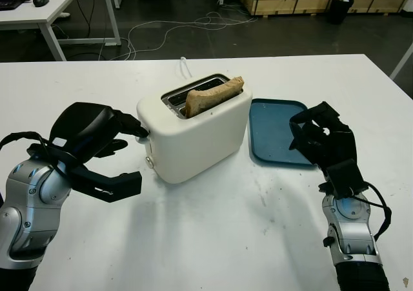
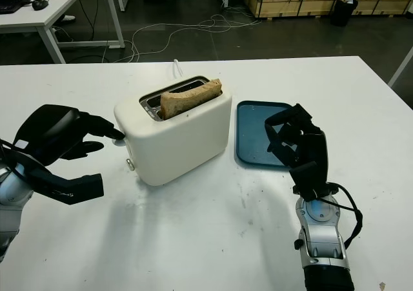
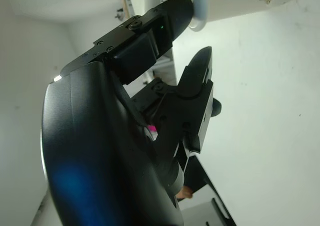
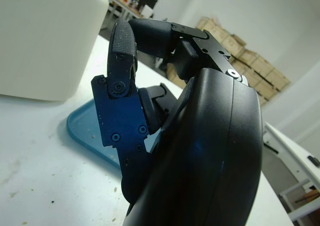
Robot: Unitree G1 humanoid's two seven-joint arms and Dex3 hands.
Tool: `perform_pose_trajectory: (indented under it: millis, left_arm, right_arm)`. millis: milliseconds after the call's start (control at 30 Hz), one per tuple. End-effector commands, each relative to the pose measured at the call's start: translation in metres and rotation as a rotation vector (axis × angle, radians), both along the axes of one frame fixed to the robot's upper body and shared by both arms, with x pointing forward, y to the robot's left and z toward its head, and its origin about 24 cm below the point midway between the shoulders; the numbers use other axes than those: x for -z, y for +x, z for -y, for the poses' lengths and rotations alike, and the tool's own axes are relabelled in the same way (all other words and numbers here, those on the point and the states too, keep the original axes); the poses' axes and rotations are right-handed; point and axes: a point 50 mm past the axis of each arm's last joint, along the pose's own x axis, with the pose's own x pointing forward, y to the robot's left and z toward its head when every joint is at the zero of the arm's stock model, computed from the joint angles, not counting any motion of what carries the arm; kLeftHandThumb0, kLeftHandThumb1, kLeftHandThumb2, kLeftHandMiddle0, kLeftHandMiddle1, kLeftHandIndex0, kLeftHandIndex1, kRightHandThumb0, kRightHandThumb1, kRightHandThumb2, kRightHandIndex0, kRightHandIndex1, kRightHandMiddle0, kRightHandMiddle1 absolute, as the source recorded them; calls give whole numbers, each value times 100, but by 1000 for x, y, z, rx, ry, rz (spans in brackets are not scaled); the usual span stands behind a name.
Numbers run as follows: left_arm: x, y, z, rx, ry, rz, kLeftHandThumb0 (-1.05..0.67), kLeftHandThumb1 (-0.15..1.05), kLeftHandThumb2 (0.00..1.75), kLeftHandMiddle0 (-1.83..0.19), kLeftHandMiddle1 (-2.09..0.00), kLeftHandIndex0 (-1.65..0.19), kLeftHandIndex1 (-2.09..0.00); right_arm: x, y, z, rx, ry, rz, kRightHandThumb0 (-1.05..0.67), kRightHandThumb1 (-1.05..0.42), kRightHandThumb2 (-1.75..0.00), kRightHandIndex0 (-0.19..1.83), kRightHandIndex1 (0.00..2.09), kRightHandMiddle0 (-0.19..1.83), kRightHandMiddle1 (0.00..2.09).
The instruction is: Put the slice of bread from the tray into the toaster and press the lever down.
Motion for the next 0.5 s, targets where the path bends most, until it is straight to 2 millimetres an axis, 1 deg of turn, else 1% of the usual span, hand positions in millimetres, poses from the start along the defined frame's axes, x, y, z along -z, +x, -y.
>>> perform_pose_trajectory:
  millis: [0, 133, 300, 467]
  left_arm:
    - [4, 1, 4, 15, 8, -5, 6, 86, 0, -118, -139, -112, -1]
    - [5, 1, 5, 12, 6, -11, 6, 86, 0, -115, -146, -113, -1]
    - [5, 1, 6, 13, 9, -21, 4, 87, 1, -115, -142, -113, -1]
    - [5, 0, 6, 13, -5, 1, 6, 87, 1, -115, -144, -117, -2]
  right_arm:
    - [-2, -1, 1, 0, 7, 24, -37, -92, -36, 87, 175, 56, 175]
    - [-1, -2, 2, -2, 20, 18, -38, -92, -36, 86, 175, 56, 175]
    - [-1, -4, 3, 6, 19, 10, -38, -92, -35, 86, 175, 56, 175]
    - [-1, -4, 4, 3, 17, 10, -37, -92, -35, 86, 175, 56, 175]
